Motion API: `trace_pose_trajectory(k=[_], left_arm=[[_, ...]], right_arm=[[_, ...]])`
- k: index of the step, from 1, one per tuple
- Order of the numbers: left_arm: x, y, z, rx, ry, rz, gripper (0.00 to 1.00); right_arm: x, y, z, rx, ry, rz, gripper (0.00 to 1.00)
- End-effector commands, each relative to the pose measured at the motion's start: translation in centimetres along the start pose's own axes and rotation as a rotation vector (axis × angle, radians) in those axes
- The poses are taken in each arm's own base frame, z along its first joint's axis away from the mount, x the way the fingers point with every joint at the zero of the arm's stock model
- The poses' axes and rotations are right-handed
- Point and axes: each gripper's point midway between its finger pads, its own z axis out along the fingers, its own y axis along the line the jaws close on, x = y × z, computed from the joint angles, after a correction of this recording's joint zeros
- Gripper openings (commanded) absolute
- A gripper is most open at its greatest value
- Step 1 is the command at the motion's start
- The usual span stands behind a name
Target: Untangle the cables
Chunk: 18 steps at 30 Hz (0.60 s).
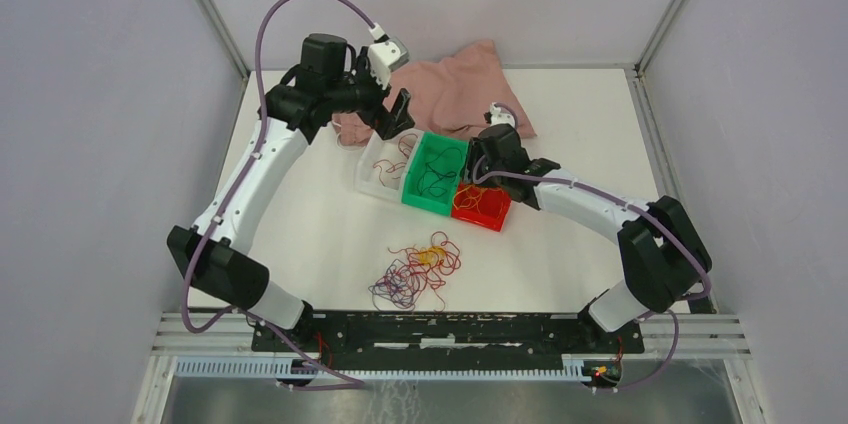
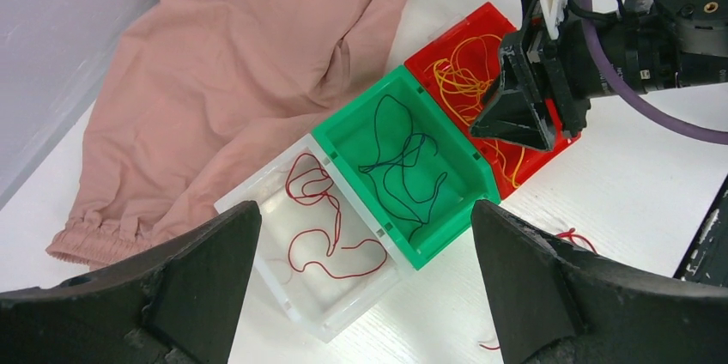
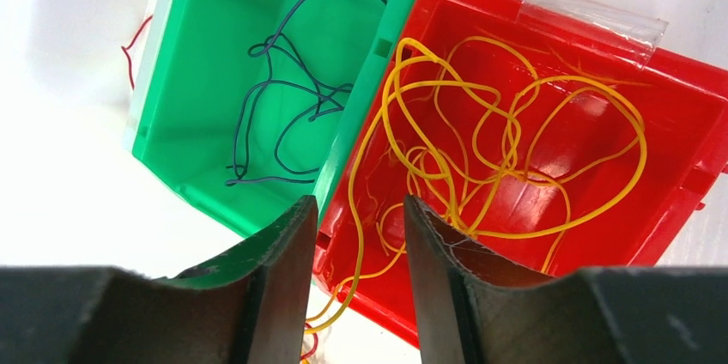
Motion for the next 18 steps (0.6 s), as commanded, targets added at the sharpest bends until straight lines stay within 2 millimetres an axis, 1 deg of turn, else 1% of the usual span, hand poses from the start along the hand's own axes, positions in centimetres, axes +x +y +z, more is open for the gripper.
trace_pose_trajectory(k=[1,4,6,7,11,12,15,18], left_arm=[[-1.1,0.4,-1.6,-0.066,-0.047,0.041,0.99],[-1.2,0.4,-1.7,-0.070,-0.057,0.055,0.99],[-1.2,0.6,-1.8,-0.079,-0.055,0.052,0.99],[-1.2,0.7,-1.8,-0.084,-0.053,0.053,0.99],[-1.3,1.0,-2.0,-0.102,-0.049,0.052,0.99],[-1.2,1.0,-2.0,-0.104,-0.047,0.050,0.99],[-1.2,1.0,-2.1,-0.098,-0.041,0.036,0.99],[-1.1,0.6,-2.2,-0.078,-0.031,0.018,0.99]], right_arm=[[-2.2,1.5,-0.9,-0.032,-0.046,0.030,0.46],[-1.9,1.5,-0.9,-0.034,-0.027,0.029,0.39],[-1.6,1.5,-0.8,-0.039,-0.013,0.032,0.28],[-1.6,1.5,-0.7,-0.041,-0.009,0.038,0.22],[-1.7,1.0,-0.5,-0.038,-0.005,0.063,0.03],[-2.0,0.8,-0.5,-0.035,-0.009,0.063,0.00],[-3.3,-0.4,-0.6,-0.001,-0.031,0.060,0.00],[-4.1,-1.8,-0.8,0.069,-0.048,-0.007,0.00]])
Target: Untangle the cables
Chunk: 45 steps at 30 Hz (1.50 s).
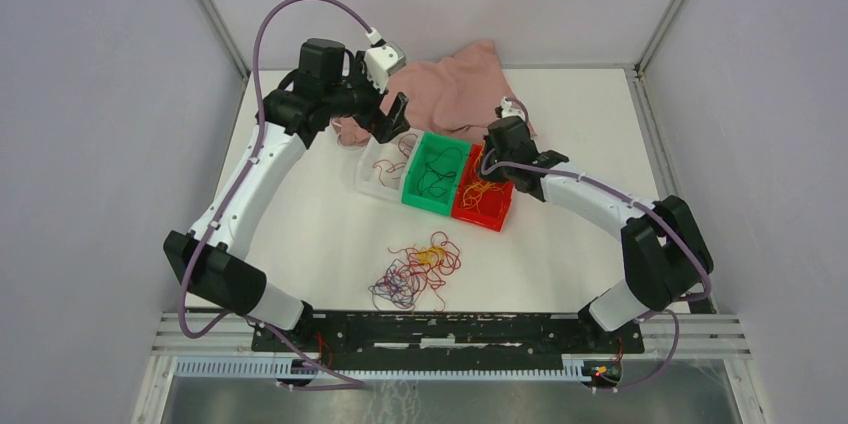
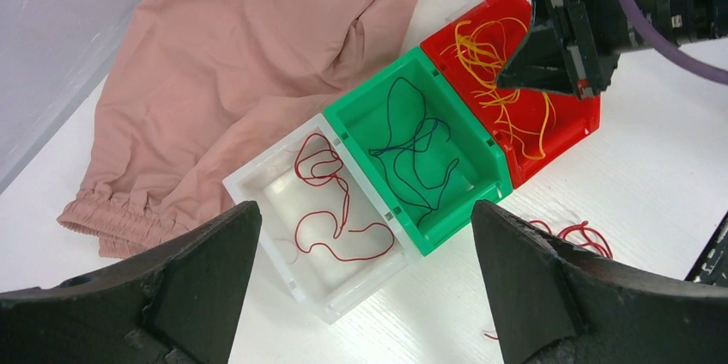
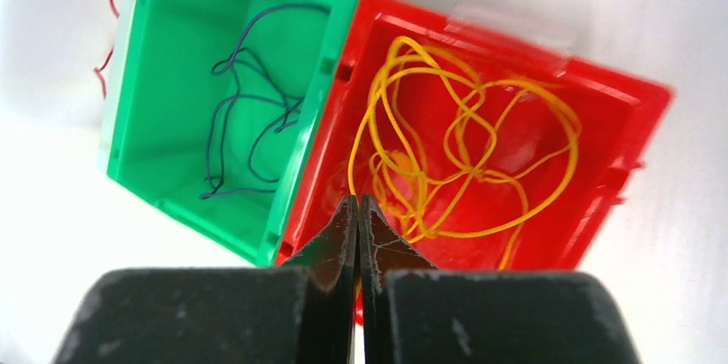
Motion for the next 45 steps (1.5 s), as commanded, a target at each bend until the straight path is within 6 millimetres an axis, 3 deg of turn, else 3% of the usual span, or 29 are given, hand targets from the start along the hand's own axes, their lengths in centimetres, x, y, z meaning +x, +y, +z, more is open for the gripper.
trace_pose_trajectory(k=[1,4,7,21,30,35,38,45], left_arm=[[-2.2,0.1,-1.6,-0.014,-0.057,0.018,0.99],[-2.4,-0.1,-1.8,-0.007,-0.064,0.019,0.99],[-2.7,0.1,-1.9,-0.011,-0.075,0.024,0.99],[-2.6,0.0,-2.3,-0.017,-0.099,0.057,0.99],[-2.4,0.6,-3.4,-0.034,-0.136,0.075,0.99],[-2.5,0.8,-3.8,-0.039,-0.147,0.079,0.99],[-2.5,1.0,-4.0,-0.047,-0.151,0.083,0.99],[-2.3,1.3,-4.1,-0.047,-0.147,0.081,0.99]], right_arm=[[-3.8,-0.7,-0.7,0.070,-0.091,-0.080,0.00],[-3.8,-2.7,-0.3,0.163,-0.094,-0.144,0.00],[-3.1,-3.3,0.6,0.189,-0.065,-0.179,0.00],[-0.7,-3.0,6.1,0.309,0.009,-0.278,0.00],[-2.4,-6.1,7.5,0.450,-0.055,-0.256,0.00],[-4.3,-6.0,8.1,0.459,-0.090,-0.235,0.00],[-5.3,-5.4,7.8,0.445,-0.119,-0.222,0.06],[-7.9,-2.3,4.5,0.309,-0.177,-0.191,0.36]])
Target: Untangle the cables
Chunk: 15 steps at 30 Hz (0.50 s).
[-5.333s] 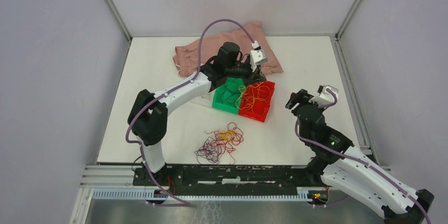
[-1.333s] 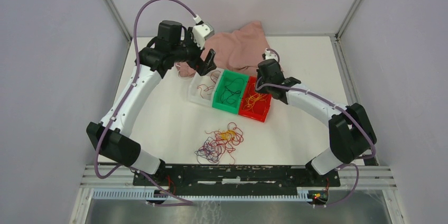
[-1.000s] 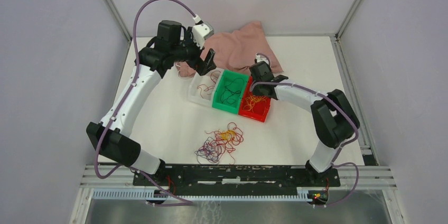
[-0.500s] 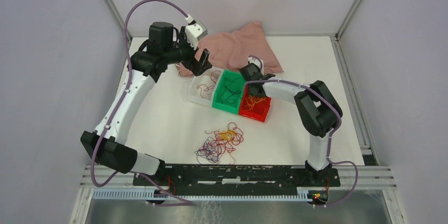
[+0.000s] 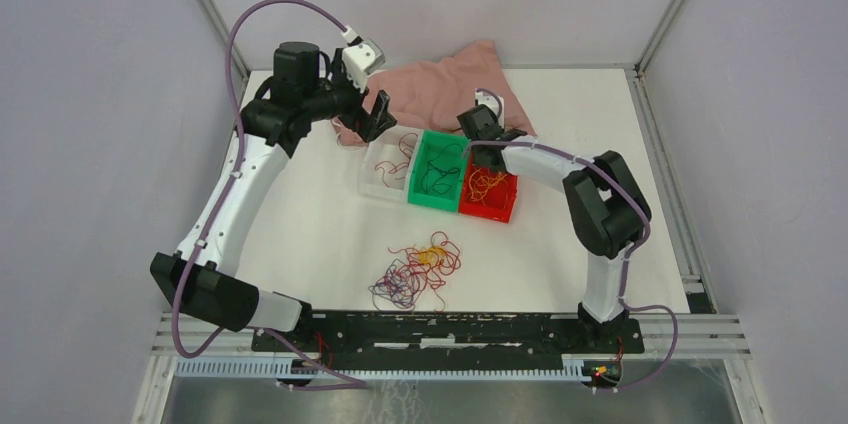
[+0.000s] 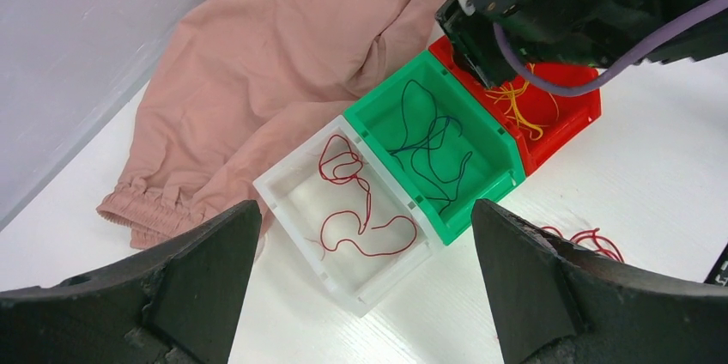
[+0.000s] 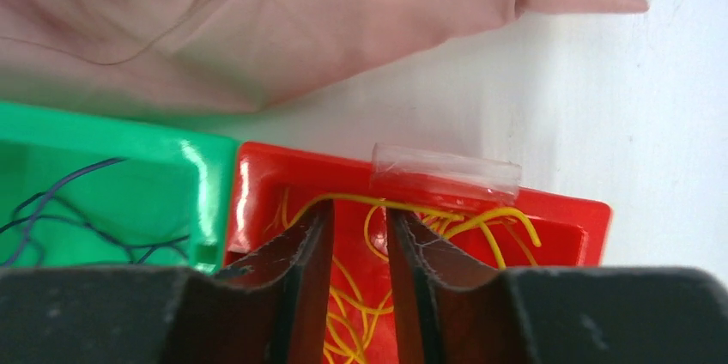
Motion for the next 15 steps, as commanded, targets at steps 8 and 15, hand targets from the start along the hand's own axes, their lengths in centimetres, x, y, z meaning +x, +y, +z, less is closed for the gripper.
trace_pose_trajectory(k=[8,15], left_arm=[[-2.2,-0.1,-1.3,-0.002,-0.082,0.073,0.99],[-1.8,-0.2,-1.8,-0.009,-0.079,0.069,0.99]], right_arm=[[-7.4,0.2,-8.8,-0.199,-0.178,0.104,0.54],[-6.4,1.9,-14.3,-0.420,-0.197,0.100,0.50]])
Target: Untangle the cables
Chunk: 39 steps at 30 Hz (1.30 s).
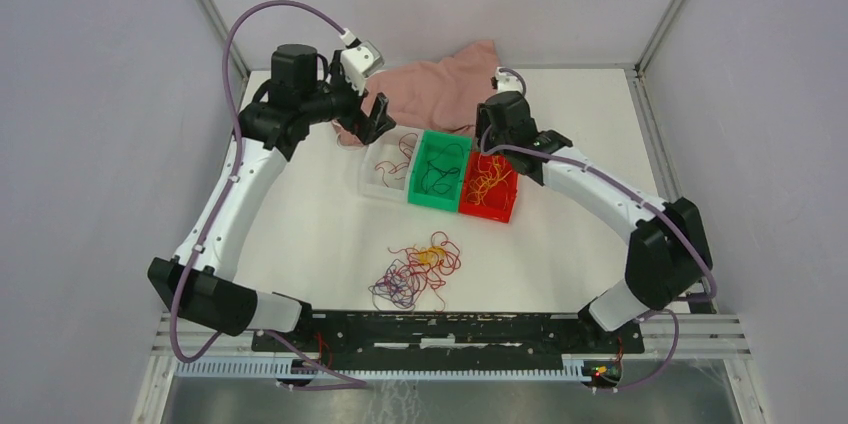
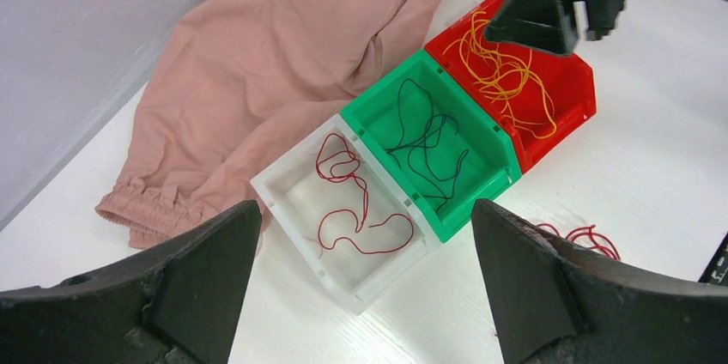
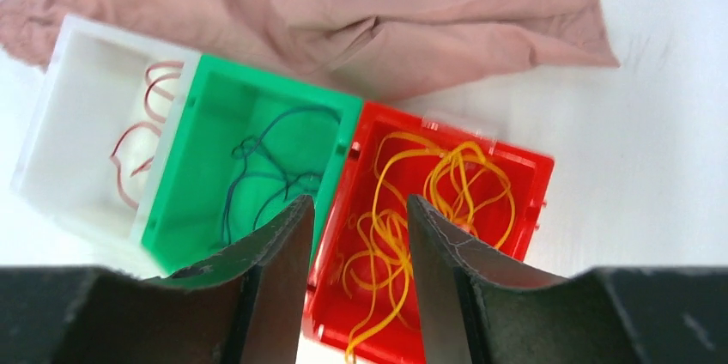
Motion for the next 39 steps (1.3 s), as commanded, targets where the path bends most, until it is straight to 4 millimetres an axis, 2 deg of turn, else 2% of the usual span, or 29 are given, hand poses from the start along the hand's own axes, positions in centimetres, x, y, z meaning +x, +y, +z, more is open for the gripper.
trace_pose_trajectory(k=[1,5,9,14,17,27,31,33,35,36,37,38,39], left_arm=[[-1.6,0.0,-1.4,-0.014,-0.069,0.059,0.99],[-0.9,0.3,-1.3,-0.030,-0.056,0.031,0.99],[-0.8,0.7,-1.3,-0.053,-0.062,0.014,0.99],[-0.5,0.0,-1.3,-0.018,-0.053,0.011,0.99],[-0.2,-0.3,-1.5,-0.003,-0.044,0.016,0.99],[0.3,-1.4,-1.5,0.056,-0.031,0.021,0.99],[0.4,-1.3,-1.5,0.050,-0.029,0.030,0.99],[0.3,-1.3,-1.5,0.050,-0.029,0.031,0.99],[0.3,-1.3,-1.5,0.053,-0.030,0.030,0.99],[0.3,-1.3,-1.5,0.055,-0.029,0.029,0.99],[0.4,-1.4,-1.4,0.058,-0.029,0.029,0.99],[0.4,-1.5,-1.5,0.062,-0.029,0.029,1.00],[0.5,-1.7,-1.5,0.069,-0.029,0.032,1.00]], right_arm=[[1.1,3.2,-3.9,-0.184,-0.004,-0.019,0.50],[6.4,6.6,-6.7,-0.296,0.055,-0.143,0.53],[12.0,8.9,-8.5,-0.420,0.158,-0.195,0.51],[17.2,9.5,-8.8,-0.513,0.294,-0.251,0.50],[19.5,8.6,-8.8,-0.521,0.348,-0.276,0.50],[22.9,8.7,-8.1,-0.585,0.417,-0.301,0.48],[23.3,8.8,-7.5,-0.575,0.412,-0.292,0.44],[23.0,9.2,-7.3,-0.581,0.400,-0.276,0.38],[22.4,9.5,-7.3,-0.580,0.391,-0.267,0.26],[21.9,9.7,-7.5,-0.581,0.380,-0.262,0.15],[21.2,9.9,-7.7,-0.582,0.368,-0.258,0.08],[20.3,10.2,-8.0,-0.586,0.350,-0.253,0.01],[19.3,10.4,-8.4,-0.590,0.331,-0.249,0.00]])
